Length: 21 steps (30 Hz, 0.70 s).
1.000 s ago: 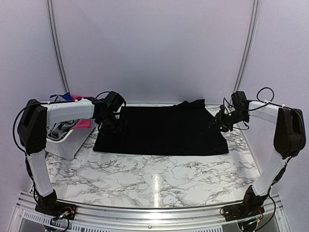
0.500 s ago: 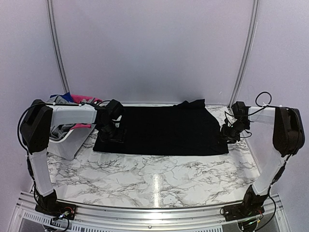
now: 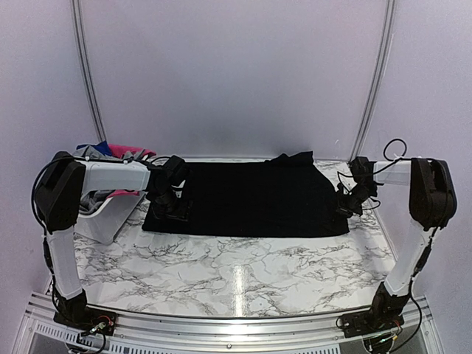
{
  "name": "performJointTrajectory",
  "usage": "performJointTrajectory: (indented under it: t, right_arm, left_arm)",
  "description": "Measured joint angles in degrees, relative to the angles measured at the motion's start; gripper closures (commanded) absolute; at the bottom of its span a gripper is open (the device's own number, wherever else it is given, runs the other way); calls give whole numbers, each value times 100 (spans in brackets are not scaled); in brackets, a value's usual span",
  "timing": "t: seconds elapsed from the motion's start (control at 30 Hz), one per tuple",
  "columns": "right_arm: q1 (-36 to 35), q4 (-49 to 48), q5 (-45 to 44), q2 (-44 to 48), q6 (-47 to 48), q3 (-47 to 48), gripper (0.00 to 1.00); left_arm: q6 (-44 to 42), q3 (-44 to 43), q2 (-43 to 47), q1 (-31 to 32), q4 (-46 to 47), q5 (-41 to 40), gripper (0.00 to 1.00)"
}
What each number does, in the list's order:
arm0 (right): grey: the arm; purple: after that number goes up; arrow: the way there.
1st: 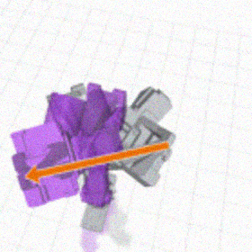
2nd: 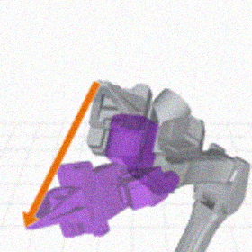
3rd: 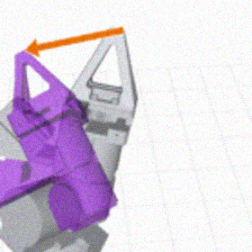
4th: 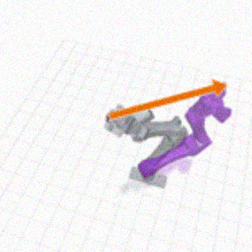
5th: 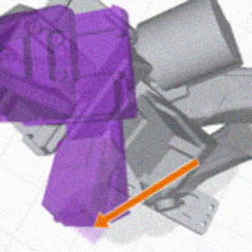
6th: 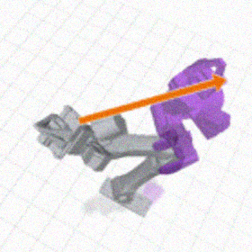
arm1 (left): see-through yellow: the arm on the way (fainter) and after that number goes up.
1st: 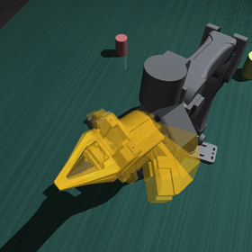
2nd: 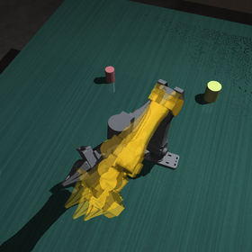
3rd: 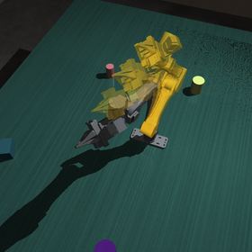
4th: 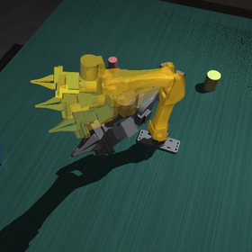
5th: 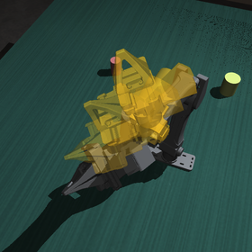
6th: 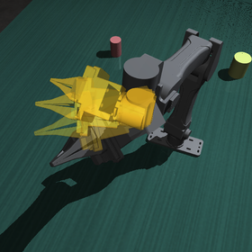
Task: Fold and stack the mixed laundry pile
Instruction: Move the 1/3-folded T-shirt to the center of the board.
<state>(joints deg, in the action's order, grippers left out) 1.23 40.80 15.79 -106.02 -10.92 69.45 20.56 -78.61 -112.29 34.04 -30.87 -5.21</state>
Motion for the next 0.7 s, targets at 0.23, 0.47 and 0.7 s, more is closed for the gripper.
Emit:
performJointTrajectory:
  t: [0.23, 0.47, 0.7]
  right_arm:
    - [72, 35, -11, 0, 2, 415, 100]
    - [251, 0, -33, -142, 0, 570, 99]
    - [251, -24, -201, -516, 0, 538, 98]
  left_arm:
    - [2, 0, -20, -59, 0, -140, 29]
    - [2, 0, -149, -107, -2, -374, 30]
    - [0, -9, -350, -101, 26, -658, 33]
